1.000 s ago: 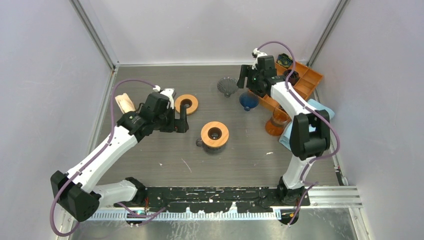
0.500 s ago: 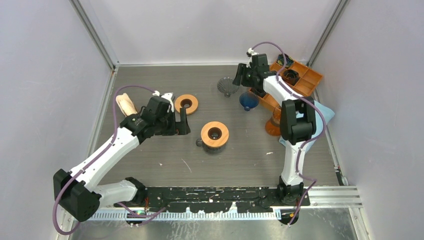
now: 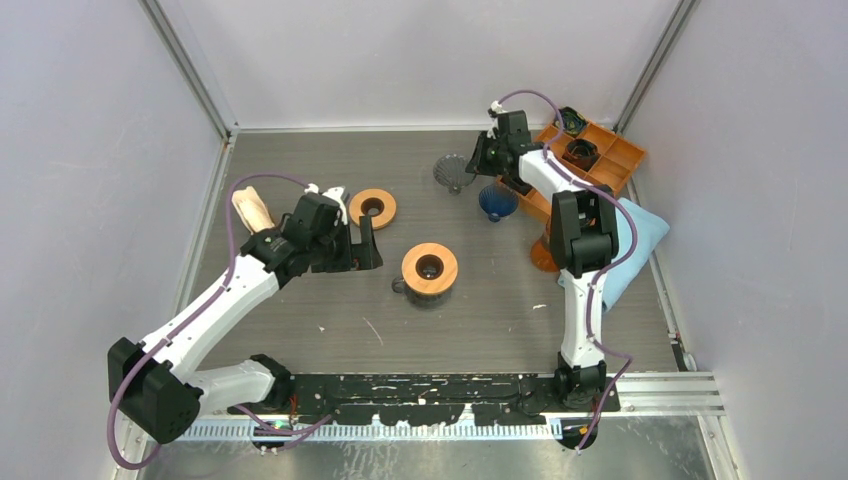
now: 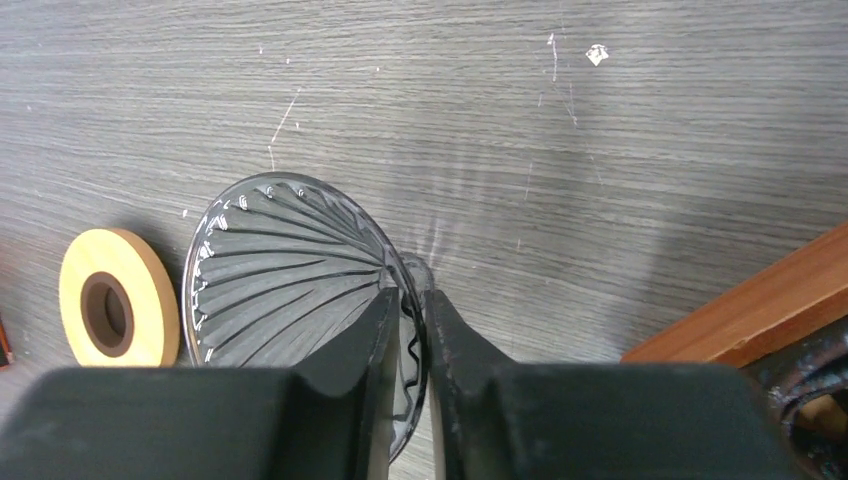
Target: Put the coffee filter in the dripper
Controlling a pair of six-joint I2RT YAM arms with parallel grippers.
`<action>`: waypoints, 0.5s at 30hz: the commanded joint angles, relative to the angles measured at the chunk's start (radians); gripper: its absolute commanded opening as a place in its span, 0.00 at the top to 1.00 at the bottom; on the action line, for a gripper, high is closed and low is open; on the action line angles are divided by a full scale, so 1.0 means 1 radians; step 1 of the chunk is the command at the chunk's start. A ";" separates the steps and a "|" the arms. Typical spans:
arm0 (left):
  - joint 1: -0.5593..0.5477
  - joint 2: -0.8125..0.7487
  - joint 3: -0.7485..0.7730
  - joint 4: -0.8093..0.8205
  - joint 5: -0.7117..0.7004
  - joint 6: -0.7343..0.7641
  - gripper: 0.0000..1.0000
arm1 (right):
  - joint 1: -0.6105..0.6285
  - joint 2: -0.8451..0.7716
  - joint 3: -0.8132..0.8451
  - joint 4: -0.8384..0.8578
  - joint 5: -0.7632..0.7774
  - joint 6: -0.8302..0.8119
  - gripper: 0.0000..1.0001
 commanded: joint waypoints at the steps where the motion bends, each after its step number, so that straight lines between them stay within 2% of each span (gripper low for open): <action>1: 0.008 -0.019 0.002 0.042 0.021 -0.009 0.01 | -0.003 -0.013 0.059 0.047 -0.040 0.033 0.83; 7: 0.016 -0.036 -0.009 0.059 0.035 -0.027 0.01 | -0.004 -0.056 0.048 0.045 -0.088 0.062 0.99; 15: 0.019 -0.066 -0.009 0.071 0.033 -0.066 0.01 | 0.000 -0.179 -0.028 0.045 -0.141 0.101 1.00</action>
